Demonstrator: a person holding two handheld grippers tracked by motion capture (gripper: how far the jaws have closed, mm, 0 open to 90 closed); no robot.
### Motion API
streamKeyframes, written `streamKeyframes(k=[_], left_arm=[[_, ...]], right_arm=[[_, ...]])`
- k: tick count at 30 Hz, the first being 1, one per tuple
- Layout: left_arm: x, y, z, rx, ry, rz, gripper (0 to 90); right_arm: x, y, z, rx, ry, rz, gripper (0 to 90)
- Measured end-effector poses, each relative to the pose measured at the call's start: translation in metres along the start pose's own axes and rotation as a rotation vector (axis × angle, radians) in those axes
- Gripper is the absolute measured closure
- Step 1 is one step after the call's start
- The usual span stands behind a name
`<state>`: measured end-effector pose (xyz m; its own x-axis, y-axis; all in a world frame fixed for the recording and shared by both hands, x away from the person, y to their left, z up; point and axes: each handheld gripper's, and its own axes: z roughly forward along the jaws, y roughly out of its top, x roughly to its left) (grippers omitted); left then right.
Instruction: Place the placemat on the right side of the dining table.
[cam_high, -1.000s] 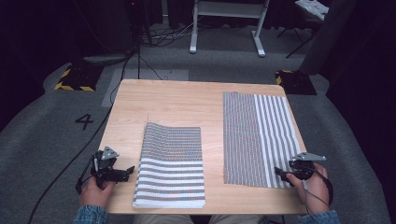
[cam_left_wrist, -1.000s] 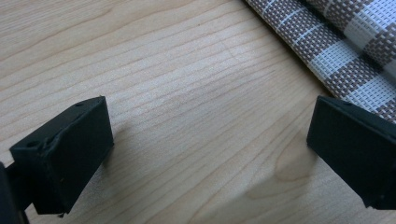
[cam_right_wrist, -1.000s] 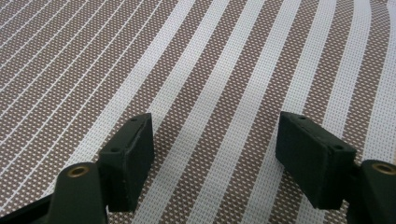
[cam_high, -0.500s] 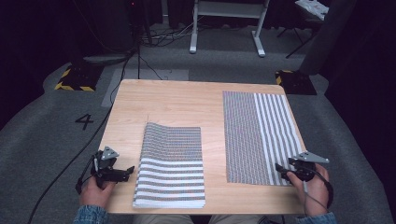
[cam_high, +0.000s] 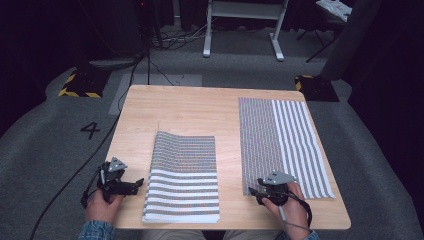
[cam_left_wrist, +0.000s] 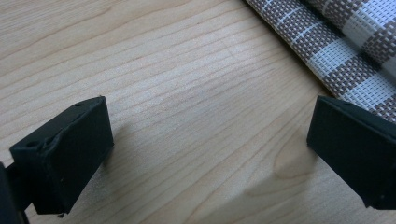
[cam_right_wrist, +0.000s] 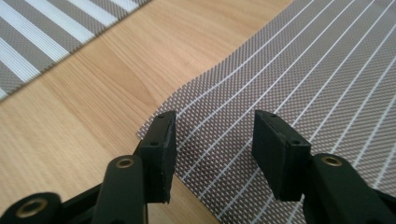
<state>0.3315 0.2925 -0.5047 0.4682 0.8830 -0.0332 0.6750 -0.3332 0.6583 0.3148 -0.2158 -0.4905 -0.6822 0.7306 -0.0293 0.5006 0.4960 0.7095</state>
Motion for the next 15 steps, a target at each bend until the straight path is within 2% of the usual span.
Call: streamKeyframes(k=[2, 4, 15], left_arm=[[0.000, 0.000, 0.000, -0.001, -0.001, -0.001, 0.4], [0.000, 0.000, 0.000, 0.000, 0.000, 0.001, 0.4], [0.000, 0.000, 0.000, 0.000, 0.002, 0.000, 0.4]], right_arm=[[-0.003, -0.003, 0.004, -0.012, 0.014, 0.025, 48.9], [-0.004, -0.005, 0.003, -0.014, 0.018, 0.028, 48.8], [-0.010, -0.014, -0.006, -0.016, -0.008, 0.047, 48.2]])
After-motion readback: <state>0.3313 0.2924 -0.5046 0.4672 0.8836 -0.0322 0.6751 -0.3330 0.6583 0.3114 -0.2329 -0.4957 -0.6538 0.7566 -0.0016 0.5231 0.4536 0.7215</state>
